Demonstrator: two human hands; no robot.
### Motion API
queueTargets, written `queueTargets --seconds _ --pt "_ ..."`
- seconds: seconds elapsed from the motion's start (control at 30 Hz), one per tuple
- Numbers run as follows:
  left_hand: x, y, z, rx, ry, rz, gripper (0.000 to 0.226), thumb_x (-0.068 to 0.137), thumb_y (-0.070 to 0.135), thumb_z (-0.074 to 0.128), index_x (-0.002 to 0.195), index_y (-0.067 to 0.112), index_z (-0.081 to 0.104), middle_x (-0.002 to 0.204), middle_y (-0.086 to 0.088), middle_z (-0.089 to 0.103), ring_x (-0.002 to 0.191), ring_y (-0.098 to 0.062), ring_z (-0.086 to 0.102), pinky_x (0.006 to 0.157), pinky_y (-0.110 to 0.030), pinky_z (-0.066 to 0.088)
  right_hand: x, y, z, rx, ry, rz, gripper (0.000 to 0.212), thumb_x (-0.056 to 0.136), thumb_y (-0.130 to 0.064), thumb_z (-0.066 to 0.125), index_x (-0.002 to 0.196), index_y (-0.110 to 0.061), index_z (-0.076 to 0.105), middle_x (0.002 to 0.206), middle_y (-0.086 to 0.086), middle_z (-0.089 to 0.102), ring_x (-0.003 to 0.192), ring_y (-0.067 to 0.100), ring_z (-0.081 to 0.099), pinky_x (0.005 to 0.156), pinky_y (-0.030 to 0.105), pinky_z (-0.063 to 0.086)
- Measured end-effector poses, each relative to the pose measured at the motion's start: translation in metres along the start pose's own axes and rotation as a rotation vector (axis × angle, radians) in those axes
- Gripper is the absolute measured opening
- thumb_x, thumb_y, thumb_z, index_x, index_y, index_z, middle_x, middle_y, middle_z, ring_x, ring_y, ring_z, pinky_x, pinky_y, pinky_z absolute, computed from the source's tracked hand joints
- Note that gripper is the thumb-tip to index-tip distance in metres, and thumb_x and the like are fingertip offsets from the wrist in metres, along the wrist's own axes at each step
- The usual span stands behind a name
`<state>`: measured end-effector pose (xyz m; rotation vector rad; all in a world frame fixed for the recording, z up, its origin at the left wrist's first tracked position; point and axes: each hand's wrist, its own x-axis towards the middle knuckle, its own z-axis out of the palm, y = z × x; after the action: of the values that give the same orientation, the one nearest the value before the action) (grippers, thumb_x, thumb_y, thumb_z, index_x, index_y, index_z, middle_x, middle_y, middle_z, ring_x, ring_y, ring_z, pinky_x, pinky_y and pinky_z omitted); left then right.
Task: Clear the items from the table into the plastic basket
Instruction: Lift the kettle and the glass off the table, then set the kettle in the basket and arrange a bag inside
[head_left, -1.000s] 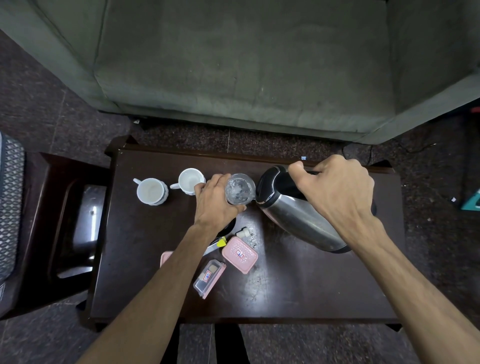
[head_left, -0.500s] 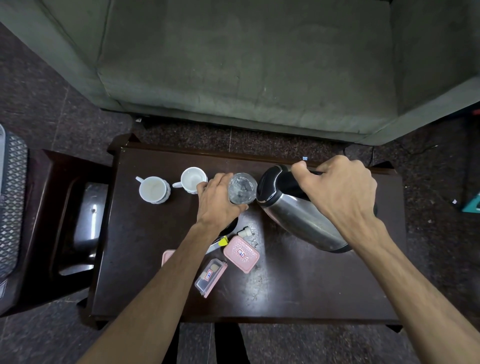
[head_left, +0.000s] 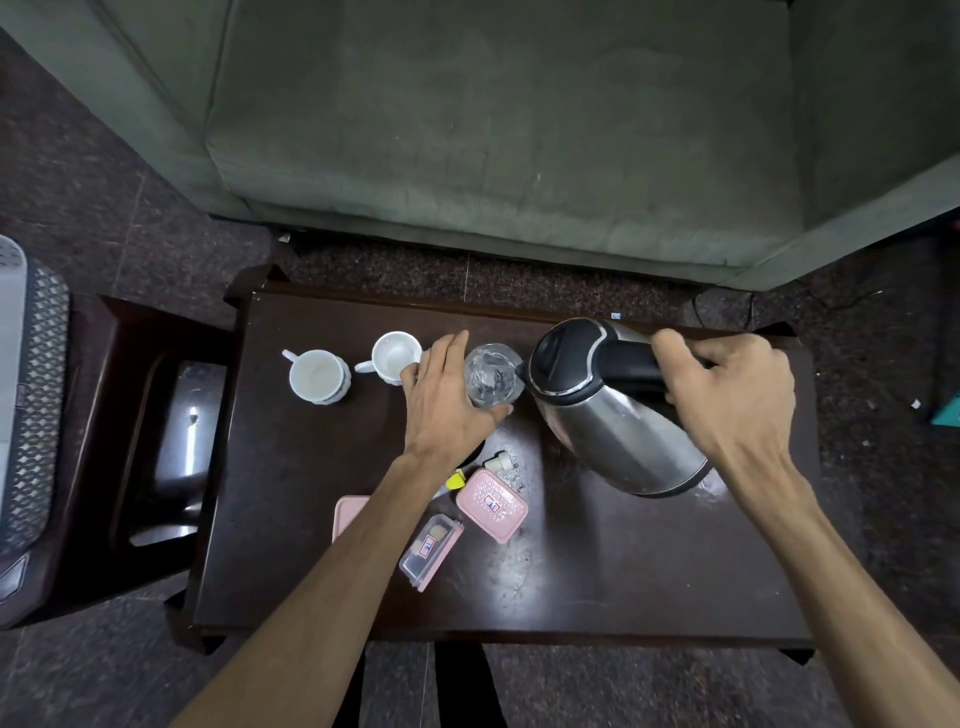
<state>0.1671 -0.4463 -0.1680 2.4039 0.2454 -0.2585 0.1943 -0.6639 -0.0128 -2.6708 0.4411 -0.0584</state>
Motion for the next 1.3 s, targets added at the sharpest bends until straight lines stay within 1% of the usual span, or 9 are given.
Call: queueTargets --seconds 0.07,0.2,0.33,0.43,0.53,0.63,0.83,1.1,1.3 --pt "-0.008 0.008 -0.008 -0.123 0.091 -0.002 0.089 0.074 0.044 0.085 0.15 0.014 0.048 0.151 0.0 0.05 0.145 -0.017 0.042 0.119 -0.036 0.024 -0.001 0.006 -0.005 0.106 -0.008 0.041 0.053 0.08 -0.049 0.051 0.06 -0.002 0.063 0.048 0.015 0.061 0.045 0.027 0.053 0.053 0.04 0.047" --pt "-0.027 0.027 -0.034 -0.42 0.224 -0.03 0.054 0.077 0.026 0.081 0.128 0.017 0.065 0.129 0.005 0.063 0.123 -0.016 0.06 0.111 -0.038 0.042 -0.006 0.0 -0.017 0.324 -0.034 0.09 0.046 0.086 -0.042 0.061 0.051 -0.012 0.061 0.034 -0.007 0.049 0.044 0.027 0.052 0.055 0.059 0.053" --pt "-0.044 0.043 -0.074 -0.714 0.279 -0.145 0.029 0.083 0.026 0.073 0.112 0.021 0.068 0.107 0.007 0.07 0.1 -0.01 0.066 0.092 -0.032 0.054 -0.012 -0.035 -0.028 0.515 -0.061 0.122 0.062 0.085 -0.045 0.066 0.056 0.008 0.054 0.046 0.014 0.043 0.047 0.024 0.058 0.055 0.068 0.052" --pt "-0.053 0.045 -0.11 -0.881 0.358 -0.186 0.016 0.088 0.024 0.067 0.103 0.022 0.07 0.098 0.004 0.071 0.091 -0.01 0.067 0.084 -0.026 0.054 -0.019 -0.079 -0.032 0.645 -0.063 0.035 0.074 0.085 -0.043 0.065 0.066 0.024 0.042 0.059 0.018 0.037 0.054 0.025 0.041 0.044 0.038 0.047" --pt "-0.057 0.032 -0.152 -0.958 0.454 -0.228 0.019 0.092 0.022 0.06 0.105 0.016 0.072 0.102 -0.001 0.074 0.093 -0.008 0.066 0.083 -0.021 0.052 -0.03 -0.134 -0.028 0.702 -0.078 -0.062 0.069 0.086 -0.039 0.062 0.06 0.02 0.038 0.06 0.011 0.034 0.054 0.025 0.034 0.042 0.023 0.03" --pt "-0.058 0.006 -0.198 -1.012 0.586 -0.286 0.026 0.094 0.022 0.056 0.11 0.01 0.072 0.106 -0.005 0.075 0.095 -0.009 0.066 0.087 -0.034 0.055 -0.043 -0.192 -0.008 0.808 -0.122 -0.116 0.065 0.084 -0.037 0.06 0.058 0.017 0.035 0.053 0.012 0.029 0.048 0.021 0.033 0.04 0.017 0.027" --pt "-0.057 -0.074 -0.291 -1.034 0.827 -0.411 0.034 0.093 0.023 0.052 0.114 0.003 0.068 0.11 -0.017 0.072 0.096 -0.02 0.065 0.097 -0.058 0.053 -0.082 -0.308 0.061 0.937 -0.231 -0.234 0.067 0.083 -0.038 0.059 0.051 0.013 0.03 0.047 0.033 0.031 0.044 0.02 0.027 0.042 0.023 0.022" --pt "-0.055 -0.197 -0.398 -0.874 1.032 -0.401 0.025 0.1 0.014 0.048 0.112 0.008 0.069 0.102 -0.001 0.069 0.091 -0.012 0.06 0.081 -0.034 0.052 -0.138 -0.445 0.159 1.143 -0.405 -0.266 0.064 0.086 -0.032 0.062 0.05 0.012 0.031 0.046 0.024 0.028 0.048 0.024 0.031 0.043 0.026 0.022" --pt "-0.038 -0.28 -0.426 -0.848 1.054 -0.46 0.03 0.094 0.012 0.047 0.113 0.008 0.07 0.099 0.0 0.068 0.091 -0.013 0.06 0.084 -0.041 0.053 -0.162 -0.497 0.242 1.176 -0.509 -0.273 0.067 0.082 -0.039 0.061 0.049 0.009 0.029 0.047 0.015 0.028 0.05 0.023 0.035 0.045 0.033 0.019"
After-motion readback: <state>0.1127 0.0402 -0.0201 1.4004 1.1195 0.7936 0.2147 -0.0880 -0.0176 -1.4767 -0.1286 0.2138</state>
